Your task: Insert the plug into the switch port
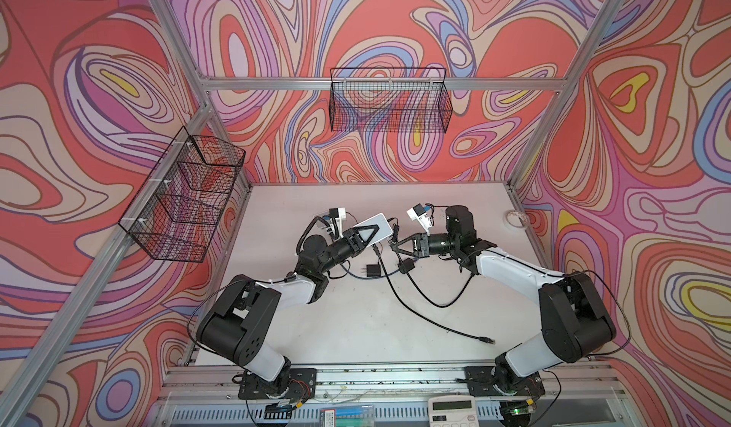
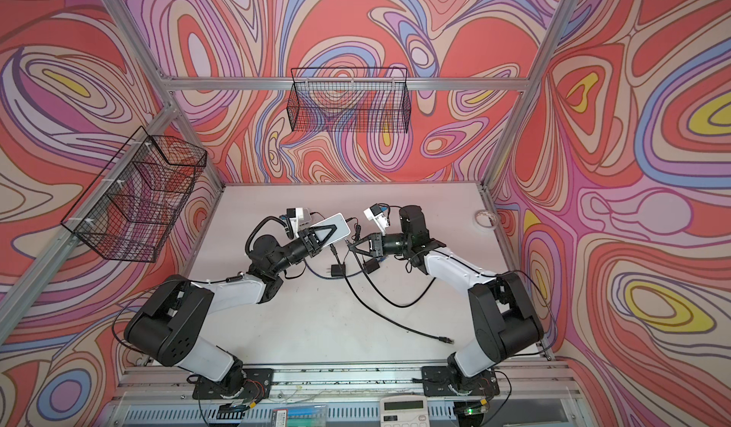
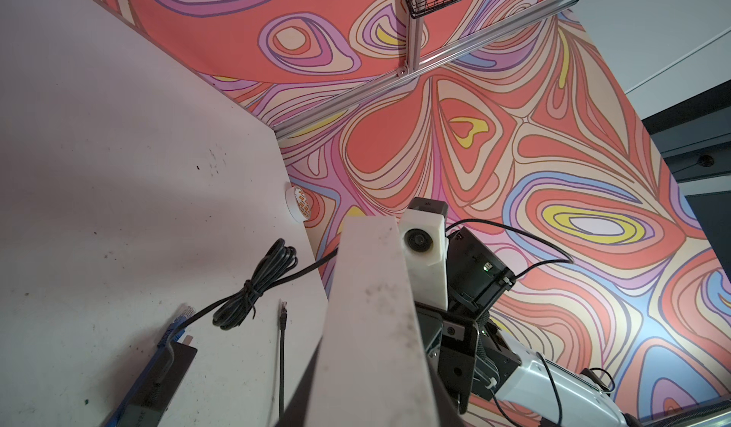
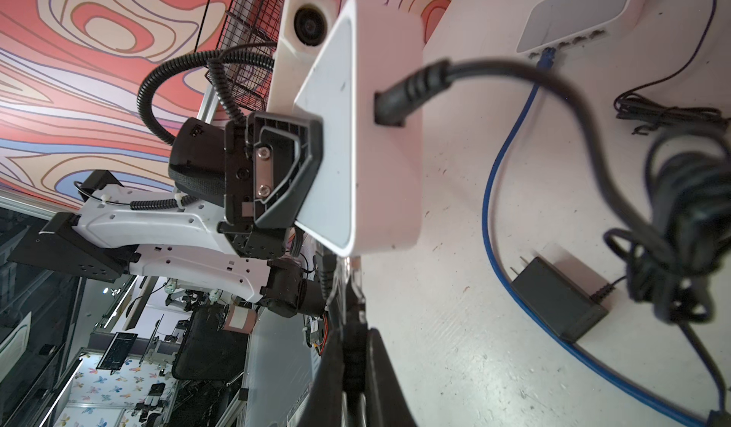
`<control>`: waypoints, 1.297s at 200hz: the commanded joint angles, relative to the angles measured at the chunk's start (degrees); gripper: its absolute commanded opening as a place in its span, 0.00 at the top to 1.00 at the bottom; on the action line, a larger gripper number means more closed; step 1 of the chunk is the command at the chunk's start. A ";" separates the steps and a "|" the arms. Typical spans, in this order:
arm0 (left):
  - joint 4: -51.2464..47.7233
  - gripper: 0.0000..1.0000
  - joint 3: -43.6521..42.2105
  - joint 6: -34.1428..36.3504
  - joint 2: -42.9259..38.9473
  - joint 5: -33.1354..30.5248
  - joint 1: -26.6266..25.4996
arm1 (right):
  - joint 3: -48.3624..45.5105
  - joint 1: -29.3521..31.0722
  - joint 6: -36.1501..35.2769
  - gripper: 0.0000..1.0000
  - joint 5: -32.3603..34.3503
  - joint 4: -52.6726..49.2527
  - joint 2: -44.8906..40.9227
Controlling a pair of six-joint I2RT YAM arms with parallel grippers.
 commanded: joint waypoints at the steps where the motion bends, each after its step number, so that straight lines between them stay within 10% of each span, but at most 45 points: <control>1: 4.58 1.00 0.57 0.00 -1.25 1.10 -0.28 | -0.18 -0.58 0.72 1.00 -1.30 2.36 0.90; 259: 6.48 1.00 1.27 -2.25 2.79 5.11 -2.05 | -0.68 -2.95 13.48 1.00 -1.18 19.83 2.56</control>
